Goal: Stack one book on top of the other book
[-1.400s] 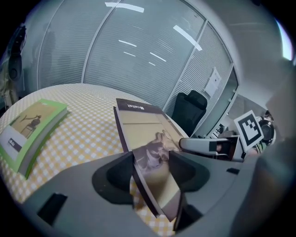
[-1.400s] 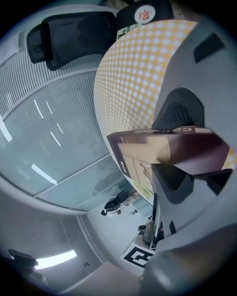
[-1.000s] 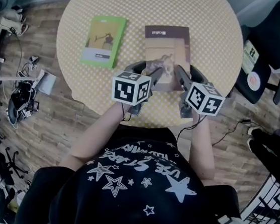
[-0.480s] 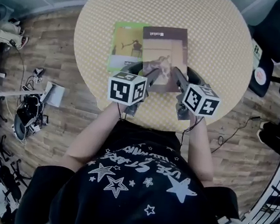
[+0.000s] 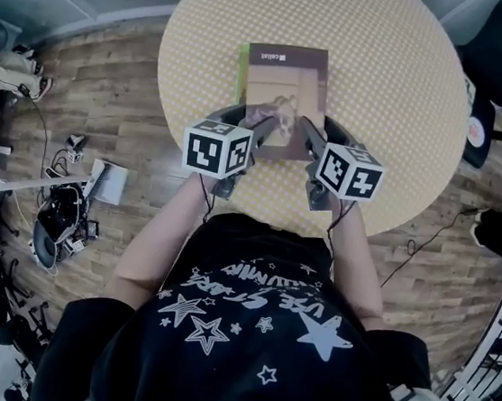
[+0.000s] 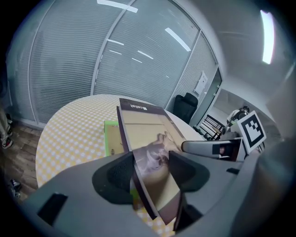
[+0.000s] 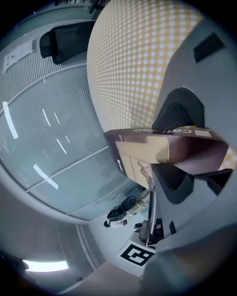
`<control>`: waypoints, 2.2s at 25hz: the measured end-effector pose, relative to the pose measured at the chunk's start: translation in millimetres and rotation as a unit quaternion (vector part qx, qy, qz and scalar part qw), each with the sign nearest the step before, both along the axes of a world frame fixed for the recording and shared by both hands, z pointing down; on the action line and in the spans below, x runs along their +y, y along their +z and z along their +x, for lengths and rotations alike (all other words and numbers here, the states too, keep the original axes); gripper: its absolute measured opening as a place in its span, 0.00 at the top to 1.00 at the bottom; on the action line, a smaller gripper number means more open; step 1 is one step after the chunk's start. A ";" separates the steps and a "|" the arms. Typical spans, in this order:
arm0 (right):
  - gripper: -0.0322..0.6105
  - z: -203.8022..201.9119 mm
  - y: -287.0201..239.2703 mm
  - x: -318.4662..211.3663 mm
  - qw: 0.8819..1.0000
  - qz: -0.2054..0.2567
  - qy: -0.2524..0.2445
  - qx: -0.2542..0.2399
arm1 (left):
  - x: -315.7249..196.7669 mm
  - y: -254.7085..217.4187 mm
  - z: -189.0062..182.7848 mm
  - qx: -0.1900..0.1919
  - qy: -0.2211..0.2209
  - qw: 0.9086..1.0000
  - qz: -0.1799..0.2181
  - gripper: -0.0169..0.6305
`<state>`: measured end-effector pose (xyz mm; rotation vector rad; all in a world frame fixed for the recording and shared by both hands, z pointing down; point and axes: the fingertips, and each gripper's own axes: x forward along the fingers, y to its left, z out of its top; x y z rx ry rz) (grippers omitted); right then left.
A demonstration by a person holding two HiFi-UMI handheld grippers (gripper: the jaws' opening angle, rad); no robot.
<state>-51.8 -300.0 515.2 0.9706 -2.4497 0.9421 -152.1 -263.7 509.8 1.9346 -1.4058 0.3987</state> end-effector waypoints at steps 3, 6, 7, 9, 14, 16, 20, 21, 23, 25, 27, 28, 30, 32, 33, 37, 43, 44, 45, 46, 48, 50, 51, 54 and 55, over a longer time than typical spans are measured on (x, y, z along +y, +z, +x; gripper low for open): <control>0.58 -17.4 5.6 -0.5 1.000 -0.008 -0.001 0.006 | -1.2 5.5 -18.1 0.002 0.002 1.000 -0.007 0.60; 0.58 -32.1 10.0 -3.2 1.000 -0.012 -0.003 0.014 | -4.0 11.9 -32.7 0.007 0.004 1.000 -0.014 0.60; 0.58 -36.6 10.8 -4.4 1.000 -0.012 -0.003 0.017 | -5.2 14.0 -37.1 0.008 0.005 1.000 -0.016 0.60; 0.58 -44.7 13.6 -6.7 1.000 -0.013 -0.002 0.020 | -7.6 17.8 -45.8 0.009 0.006 1.000 -0.020 0.60; 0.58 -54.2 24.9 -13.0 0.999 -0.021 0.004 0.028 | -16.0 30.4 -56.8 0.011 0.014 0.999 -0.033 0.60; 0.58 -55.0 31.0 -14.7 0.999 -0.026 0.004 0.033 | -18.9 37.4 -55.3 0.019 0.022 0.999 -0.040 0.60; 0.58 -56.0 37.2 -17.8 0.999 -0.036 0.007 0.039 | -23.5 44.1 -56.3 0.035 0.026 0.998 -0.047 0.60; 0.58 -56.1 39.0 -18.7 0.998 -0.038 0.008 0.040 | -24.7 45.3 -57.0 0.038 0.026 0.998 -0.048 0.60; 0.58 -56.1 40.2 -20.7 0.998 -0.040 0.010 0.040 | -27.1 48.0 -56.8 0.042 0.026 0.997 -0.052 0.60; 0.58 -55.3 40.7 -21.3 0.998 -0.043 0.012 0.039 | -27.8 50.3 -55.4 0.043 0.028 0.997 -0.057 0.60; 0.58 -55.4 41.3 -21.0 0.998 -0.044 0.013 0.038 | -27.1 51.3 -55.6 0.043 0.028 0.997 -0.058 0.60; 0.58 -56.0 42.3 -20.8 0.998 -0.046 0.013 0.038 | -26.9 51.5 -56.3 0.044 0.026 0.997 -0.057 0.60; 0.58 -57.3 43.7 -20.5 0.998 -0.048 0.011 0.037 | -26.7 51.2 -58.0 0.048 0.022 0.997 -0.054 0.59; 0.58 -57.5 43.0 -20.6 0.998 -0.046 0.009 0.036 | -26.5 50.7 -58.3 0.050 0.019 0.997 -0.049 0.59; 0.58 -57.4 42.5 -20.5 0.998 -0.044 0.008 0.036 | -26.5 50.6 -58.0 0.050 0.018 0.997 -0.047 0.59; 0.58 -58.5 42.7 -21.4 0.999 -0.036 0.006 0.037 | -27.1 51.7 -58.7 0.046 0.018 0.998 -0.040 0.59; 0.58 -59.9 42.1 -23.1 0.998 -0.014 -0.012 0.053 | -28.4 48.7 -61.2 0.033 0.020 0.999 -0.026 0.59; 0.58 -59.9 41.7 -23.0 0.998 -0.009 -0.015 0.059 | -28.1 47.2 -62.0 0.028 0.024 0.999 -0.023 0.59; 0.58 -59.6 41.2 -23.2 0.998 -0.003 -0.017 0.066 | -28.0 45.3 -63.0 0.022 0.027 0.999 -0.018 0.59; 0.58 -58.6 40.4 -23.8 0.997 0.001 -0.017 0.072 | -28.1 43.0 -64.3 0.017 0.030 0.999 -0.012 0.59; 0.58 -55.3 36.8 -25.1 0.997 0.008 -0.010 0.074 | -28.1 37.5 -67.0 0.012 0.028 1.000 -0.002 0.59; 0.58 -51.5 29.6 -26.3 0.997 0.015 -0.002 0.069 | -28.3 30.2 -68.9 0.010 0.025 1.000 0.009 0.59; 0.58 -49.8 25.1 -27.0 0.998 0.021 0.002 0.065 | -28.6 26.0 -69.5 0.007 0.025 1.000 0.016 0.59; 0.58 -43.4 6.9 -28.7 0.997 0.046 0.018 0.058 | -28.4 11.1 -66.9 -0.003 0.030 0.999 0.039 0.59; 0.58 -41.4 -0.9 -28.6 0.997 0.055 0.023 0.055 | -27.5 5.3 -64.1 -0.003 0.034 0.998 0.047 0.59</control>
